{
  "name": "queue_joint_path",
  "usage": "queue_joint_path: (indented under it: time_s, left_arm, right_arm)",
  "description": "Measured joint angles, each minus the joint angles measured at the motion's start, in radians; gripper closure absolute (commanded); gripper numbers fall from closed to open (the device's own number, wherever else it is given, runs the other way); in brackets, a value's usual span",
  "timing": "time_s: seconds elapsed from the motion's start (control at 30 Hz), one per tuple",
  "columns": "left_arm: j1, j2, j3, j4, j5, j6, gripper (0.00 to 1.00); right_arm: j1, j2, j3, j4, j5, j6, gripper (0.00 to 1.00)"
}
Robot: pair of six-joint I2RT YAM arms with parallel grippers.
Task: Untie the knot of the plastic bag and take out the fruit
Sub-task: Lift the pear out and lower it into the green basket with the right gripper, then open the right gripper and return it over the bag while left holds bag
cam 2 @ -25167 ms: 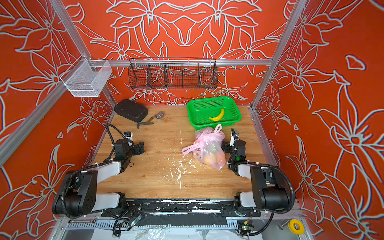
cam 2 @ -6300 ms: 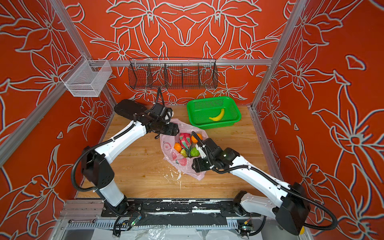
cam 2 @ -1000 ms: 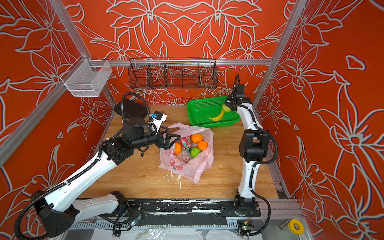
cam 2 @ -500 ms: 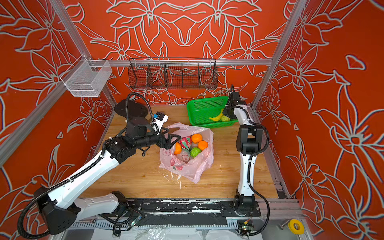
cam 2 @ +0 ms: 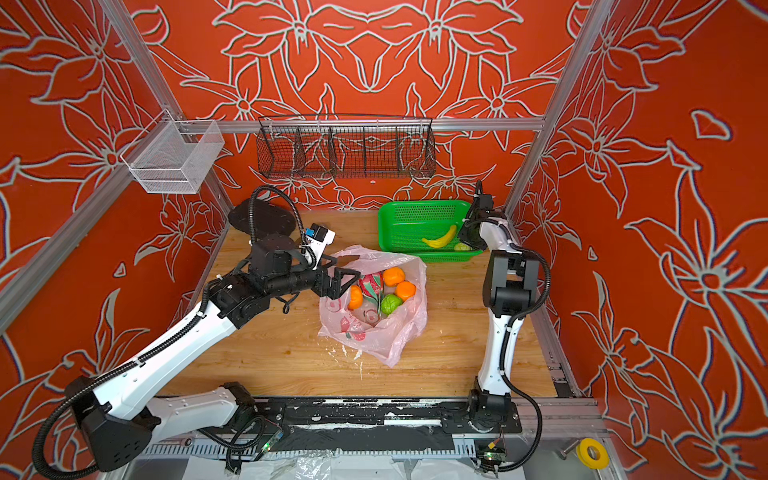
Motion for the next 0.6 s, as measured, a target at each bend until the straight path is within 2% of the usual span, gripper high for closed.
queue_joint_path:
  time_s: [0.17, 0.4, 0.53, 0.6]
  left_arm:
    - [-0.005, -0.006, -0.007, -0.003, 0.0, 0.0, 0.01]
    - [-0.005, -0.006, -0.02, -0.024, 0.0, -0.019, 0.0]
    - [-0.006, -0.005, -0.02, -0.044, -0.008, -0.06, 0.02]
    - [-0.006, 0.005, -0.015, -0.066, -0.016, -0.09, 0.07]
  right_arm:
    - [-0.001, 0.0, 0.001, 0.006, -0.044, 0.005, 0.52]
    - [0.0, -0.014, 0.002, -0.002, -0.083, 0.018, 0.44]
    - [-0.001, -0.087, -0.026, 0.006, -0.089, 0.024, 0.39]
    - [-0.001, -0.152, -0.057, 0.014, -0.103, 0.028, 0.38]
